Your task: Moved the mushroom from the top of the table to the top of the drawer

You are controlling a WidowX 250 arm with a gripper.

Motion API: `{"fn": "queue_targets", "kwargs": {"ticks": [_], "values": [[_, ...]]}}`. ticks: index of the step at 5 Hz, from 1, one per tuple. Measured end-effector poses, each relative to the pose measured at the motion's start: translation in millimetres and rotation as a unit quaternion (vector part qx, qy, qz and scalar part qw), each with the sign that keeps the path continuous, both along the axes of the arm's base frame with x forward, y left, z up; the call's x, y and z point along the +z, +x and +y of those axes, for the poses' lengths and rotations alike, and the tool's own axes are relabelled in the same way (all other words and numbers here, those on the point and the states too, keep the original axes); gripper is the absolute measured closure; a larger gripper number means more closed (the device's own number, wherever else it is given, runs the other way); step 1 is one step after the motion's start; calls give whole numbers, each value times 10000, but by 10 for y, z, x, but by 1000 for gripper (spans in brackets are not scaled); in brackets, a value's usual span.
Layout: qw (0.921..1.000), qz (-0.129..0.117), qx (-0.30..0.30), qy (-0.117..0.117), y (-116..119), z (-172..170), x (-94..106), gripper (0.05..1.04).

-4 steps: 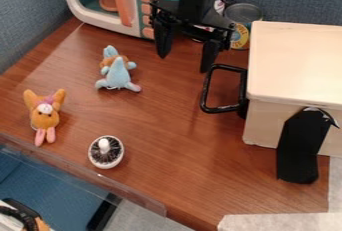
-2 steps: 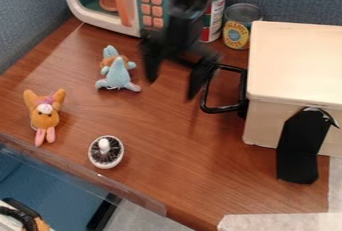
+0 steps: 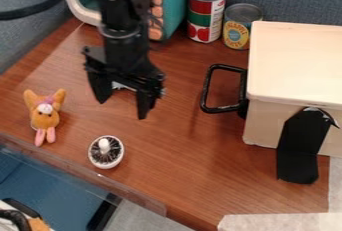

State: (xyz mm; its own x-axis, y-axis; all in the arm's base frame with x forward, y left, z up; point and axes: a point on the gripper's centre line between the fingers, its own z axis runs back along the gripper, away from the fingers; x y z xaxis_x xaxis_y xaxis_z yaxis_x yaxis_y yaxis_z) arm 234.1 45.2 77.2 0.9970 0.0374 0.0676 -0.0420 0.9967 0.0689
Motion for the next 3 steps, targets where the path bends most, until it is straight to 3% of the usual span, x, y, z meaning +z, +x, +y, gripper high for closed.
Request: {"fn": "queue_targets", "kwargs": {"ticks": [2,3], "values": [[9997,247,-35,-44,-272,263,-249,83],[9996,263,-25,65,-330,315,-303,83]]}}
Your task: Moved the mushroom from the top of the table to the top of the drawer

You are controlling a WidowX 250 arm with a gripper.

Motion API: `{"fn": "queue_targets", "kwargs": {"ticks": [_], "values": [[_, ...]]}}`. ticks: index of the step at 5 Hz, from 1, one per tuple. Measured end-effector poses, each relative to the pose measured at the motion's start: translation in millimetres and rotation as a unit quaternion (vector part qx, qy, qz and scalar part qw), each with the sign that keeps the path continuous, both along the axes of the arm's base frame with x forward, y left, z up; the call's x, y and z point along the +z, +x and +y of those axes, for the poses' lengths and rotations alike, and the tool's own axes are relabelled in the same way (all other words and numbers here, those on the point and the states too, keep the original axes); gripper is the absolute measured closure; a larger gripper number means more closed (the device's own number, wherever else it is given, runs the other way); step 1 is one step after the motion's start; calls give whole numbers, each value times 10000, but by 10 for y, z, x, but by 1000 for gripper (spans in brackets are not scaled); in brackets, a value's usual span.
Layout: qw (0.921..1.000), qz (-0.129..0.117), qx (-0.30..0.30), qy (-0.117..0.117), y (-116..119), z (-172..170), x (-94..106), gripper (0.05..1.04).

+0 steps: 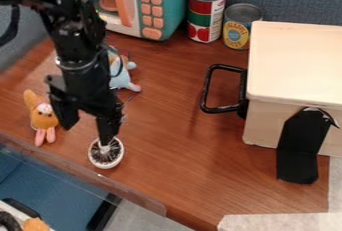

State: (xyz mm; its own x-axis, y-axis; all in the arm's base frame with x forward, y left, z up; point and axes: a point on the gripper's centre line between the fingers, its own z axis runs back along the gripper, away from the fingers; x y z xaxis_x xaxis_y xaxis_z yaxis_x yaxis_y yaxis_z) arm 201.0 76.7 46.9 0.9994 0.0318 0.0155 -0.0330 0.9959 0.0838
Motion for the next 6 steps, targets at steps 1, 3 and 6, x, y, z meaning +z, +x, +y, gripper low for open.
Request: {"fn": "queue_targets", "kwargs": {"ticks": [1,3,6], "values": [[9999,-31,11,131,15,135,-145,83],[9982,-226,-464,302,101,107,-189,84],[9969,-660,-316,276,64,8,124,84]]}}
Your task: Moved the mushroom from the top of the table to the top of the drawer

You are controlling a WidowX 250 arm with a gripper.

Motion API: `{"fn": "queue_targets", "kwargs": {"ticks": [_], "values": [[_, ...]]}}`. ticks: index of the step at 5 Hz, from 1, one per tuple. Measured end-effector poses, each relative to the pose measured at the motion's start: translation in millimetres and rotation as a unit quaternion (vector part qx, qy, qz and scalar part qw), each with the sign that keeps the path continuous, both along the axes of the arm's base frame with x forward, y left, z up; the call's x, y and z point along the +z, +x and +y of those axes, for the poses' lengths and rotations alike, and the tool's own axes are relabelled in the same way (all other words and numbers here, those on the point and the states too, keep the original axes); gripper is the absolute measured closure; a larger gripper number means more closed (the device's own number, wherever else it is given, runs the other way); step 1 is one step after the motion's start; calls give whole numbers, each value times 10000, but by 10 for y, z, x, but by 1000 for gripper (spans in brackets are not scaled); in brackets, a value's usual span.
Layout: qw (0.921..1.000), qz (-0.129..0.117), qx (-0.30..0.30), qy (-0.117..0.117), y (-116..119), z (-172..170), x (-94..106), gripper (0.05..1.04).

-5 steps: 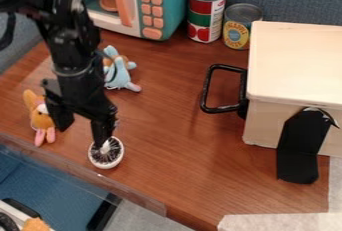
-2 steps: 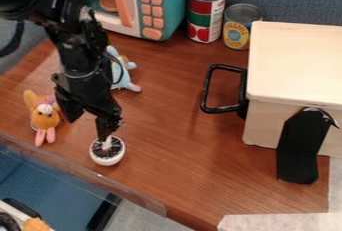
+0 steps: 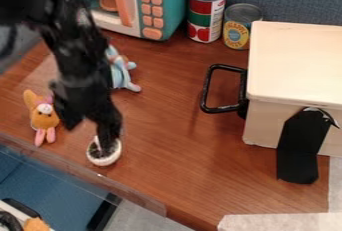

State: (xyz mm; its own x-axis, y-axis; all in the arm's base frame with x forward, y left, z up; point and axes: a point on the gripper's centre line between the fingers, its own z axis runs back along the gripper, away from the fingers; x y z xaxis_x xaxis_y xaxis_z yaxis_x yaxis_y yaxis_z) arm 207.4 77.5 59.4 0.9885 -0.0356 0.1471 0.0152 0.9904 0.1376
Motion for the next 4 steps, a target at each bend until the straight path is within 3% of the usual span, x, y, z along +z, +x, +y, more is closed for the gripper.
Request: {"fn": "queue_targets", "kwargs": {"ticks": [1,2,3,4], "values": [[9995,-245,137,-105,21,-19,182,84],[9998,5,137,-144,13,-57,28,84],[9992,382,14,-86,-8,-73,-198,84],[9983,588,-20,-9,-37,-41,-338,84]]}}
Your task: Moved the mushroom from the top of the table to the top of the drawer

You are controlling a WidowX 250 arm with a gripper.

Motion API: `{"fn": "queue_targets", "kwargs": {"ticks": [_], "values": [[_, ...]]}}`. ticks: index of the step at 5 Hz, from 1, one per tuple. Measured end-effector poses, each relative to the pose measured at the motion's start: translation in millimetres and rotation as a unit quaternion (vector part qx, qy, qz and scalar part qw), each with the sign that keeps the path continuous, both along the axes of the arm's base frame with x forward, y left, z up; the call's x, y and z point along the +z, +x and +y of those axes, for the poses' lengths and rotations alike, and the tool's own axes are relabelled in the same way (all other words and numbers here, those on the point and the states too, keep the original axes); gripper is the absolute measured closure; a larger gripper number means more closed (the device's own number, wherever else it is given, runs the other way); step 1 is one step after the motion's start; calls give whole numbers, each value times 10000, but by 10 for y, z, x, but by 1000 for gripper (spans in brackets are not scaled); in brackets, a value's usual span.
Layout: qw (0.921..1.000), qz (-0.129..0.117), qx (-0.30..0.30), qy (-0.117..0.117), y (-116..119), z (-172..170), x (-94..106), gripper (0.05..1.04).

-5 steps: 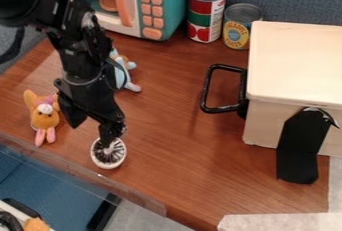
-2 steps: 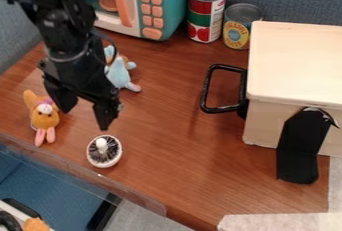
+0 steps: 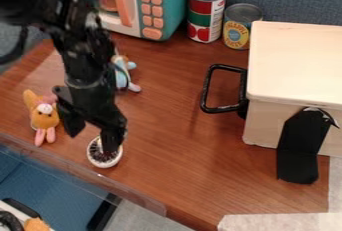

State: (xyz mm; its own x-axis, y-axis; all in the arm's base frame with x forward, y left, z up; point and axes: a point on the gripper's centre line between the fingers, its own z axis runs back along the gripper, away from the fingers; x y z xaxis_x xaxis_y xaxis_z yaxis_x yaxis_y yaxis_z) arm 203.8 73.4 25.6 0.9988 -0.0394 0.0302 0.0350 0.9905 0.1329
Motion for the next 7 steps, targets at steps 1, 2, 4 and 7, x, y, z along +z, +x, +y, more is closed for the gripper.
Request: {"fn": "queue_targets", "kwargs": {"ticks": [1,2,4,7], "values": [[9997,220,46,-20,-37,0,-97,135],[9995,294,69,-19,-46,7,-127,426],[9995,301,105,4,-32,-4,-120,946],[9977,-600,257,-176,371,-332,594,1016]]}}
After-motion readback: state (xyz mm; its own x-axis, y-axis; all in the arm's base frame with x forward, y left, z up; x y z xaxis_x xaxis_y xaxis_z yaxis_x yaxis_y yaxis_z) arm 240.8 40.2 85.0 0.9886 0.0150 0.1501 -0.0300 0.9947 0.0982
